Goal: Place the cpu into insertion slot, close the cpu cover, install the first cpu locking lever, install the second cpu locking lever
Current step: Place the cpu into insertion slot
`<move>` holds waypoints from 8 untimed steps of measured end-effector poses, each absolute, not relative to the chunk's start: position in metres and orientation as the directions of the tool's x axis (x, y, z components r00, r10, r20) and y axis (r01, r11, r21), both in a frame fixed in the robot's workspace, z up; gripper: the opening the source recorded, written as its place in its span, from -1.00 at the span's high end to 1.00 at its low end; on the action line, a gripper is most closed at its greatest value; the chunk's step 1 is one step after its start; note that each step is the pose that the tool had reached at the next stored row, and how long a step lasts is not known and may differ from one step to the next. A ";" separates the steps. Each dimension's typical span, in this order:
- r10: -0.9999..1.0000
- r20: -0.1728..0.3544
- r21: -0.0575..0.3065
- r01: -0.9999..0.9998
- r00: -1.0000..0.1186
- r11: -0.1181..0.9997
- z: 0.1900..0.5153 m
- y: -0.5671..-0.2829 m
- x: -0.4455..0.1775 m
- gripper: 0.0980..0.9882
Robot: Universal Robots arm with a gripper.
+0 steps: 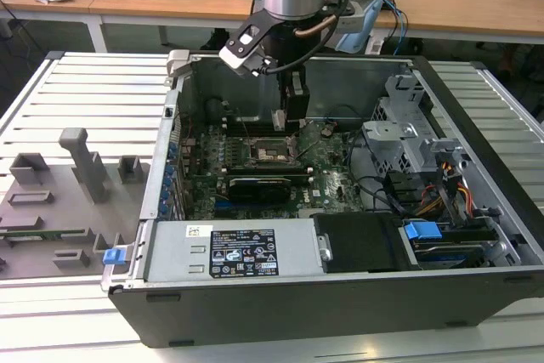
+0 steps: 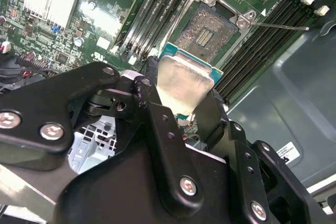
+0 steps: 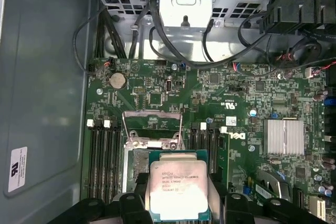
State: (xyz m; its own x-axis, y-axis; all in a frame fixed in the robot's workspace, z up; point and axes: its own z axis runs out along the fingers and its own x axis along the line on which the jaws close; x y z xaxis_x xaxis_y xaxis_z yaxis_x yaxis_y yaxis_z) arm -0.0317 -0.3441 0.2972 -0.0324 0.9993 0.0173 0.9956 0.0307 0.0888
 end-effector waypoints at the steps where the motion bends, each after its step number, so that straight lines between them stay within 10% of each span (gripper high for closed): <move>1: 0.999 0.017 0.089 0.996 -0.032 0.031 0.297 -0.343 -0.032 0.03; 8: 0.999 0.017 0.089 0.996 -0.032 0.031 0.292 -0.341 -0.034 0.03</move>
